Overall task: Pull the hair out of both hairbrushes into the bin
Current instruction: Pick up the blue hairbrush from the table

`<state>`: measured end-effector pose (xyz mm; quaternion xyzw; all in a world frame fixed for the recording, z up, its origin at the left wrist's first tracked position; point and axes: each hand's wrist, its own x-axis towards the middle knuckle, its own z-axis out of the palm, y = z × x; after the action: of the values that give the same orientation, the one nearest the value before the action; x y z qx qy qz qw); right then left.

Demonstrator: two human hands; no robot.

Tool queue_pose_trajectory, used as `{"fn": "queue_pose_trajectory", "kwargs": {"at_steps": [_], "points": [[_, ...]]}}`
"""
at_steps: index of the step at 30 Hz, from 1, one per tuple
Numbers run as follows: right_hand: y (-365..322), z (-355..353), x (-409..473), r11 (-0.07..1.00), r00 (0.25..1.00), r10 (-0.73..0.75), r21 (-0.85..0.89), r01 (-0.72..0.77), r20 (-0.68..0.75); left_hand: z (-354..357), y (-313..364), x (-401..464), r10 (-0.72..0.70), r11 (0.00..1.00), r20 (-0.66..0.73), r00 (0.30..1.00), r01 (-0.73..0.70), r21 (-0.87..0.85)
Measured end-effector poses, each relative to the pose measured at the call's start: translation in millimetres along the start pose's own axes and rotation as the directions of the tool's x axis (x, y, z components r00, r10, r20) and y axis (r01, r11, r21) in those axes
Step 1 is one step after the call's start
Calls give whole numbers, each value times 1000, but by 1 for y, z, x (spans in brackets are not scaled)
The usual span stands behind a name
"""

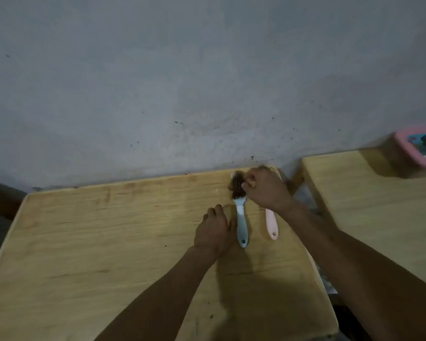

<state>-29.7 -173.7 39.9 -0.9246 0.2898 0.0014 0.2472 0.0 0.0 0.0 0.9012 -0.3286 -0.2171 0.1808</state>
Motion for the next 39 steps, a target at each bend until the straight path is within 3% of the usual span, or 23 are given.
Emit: {"fn": "queue_pose_trajectory", "kwargs": {"at_steps": [4, 8, 15, 19, 23, 27, 29, 35, 39], "points": [[2, 20, 28, 998, 998, 61, -18, -61, -3, 19, 1, 22, 105, 994, -90, 990, -106, -6], [6, 45, 50, 987, 994, 106, -116, -107, -21, 44, -4, 40, 104, 992, -205, 973, -117, -50], [12, 64, 68, 983, 989, 125, -122, -135, -80, 64, -10, 55, 186, 976, -393, 901, -215, -30], [7, 64, 75, 983, 989, 131, -117, -138, -68, 59, -20, 59, 184, 973, -356, 916, -222, -70], [1, 60, 68, 992, 982, 124, -18, -128, -146, 47, -33, 62, 107, 946, -256, 961, -178, -271], [-23, 56, 41, 990, 976, 102, 118, -80, -194, 30, -55, 43, -28, 772, -130, 991, -61, -633], [-41, 55, 22, 984, 981, 79, 174, -47, -178, 19, -65, 19, -59, 708, -107, 993, -34, -705], [-102, 62, -41, 950, 996, -88, 299, 91, -23, -18, -105, -68, -101, 647, -156, 983, -54, -760], [-142, 80, -79, 937, 967, -216, 308, 166, 136, -27, -142, -117, -167, 625, -192, 967, -47, -779]]}}
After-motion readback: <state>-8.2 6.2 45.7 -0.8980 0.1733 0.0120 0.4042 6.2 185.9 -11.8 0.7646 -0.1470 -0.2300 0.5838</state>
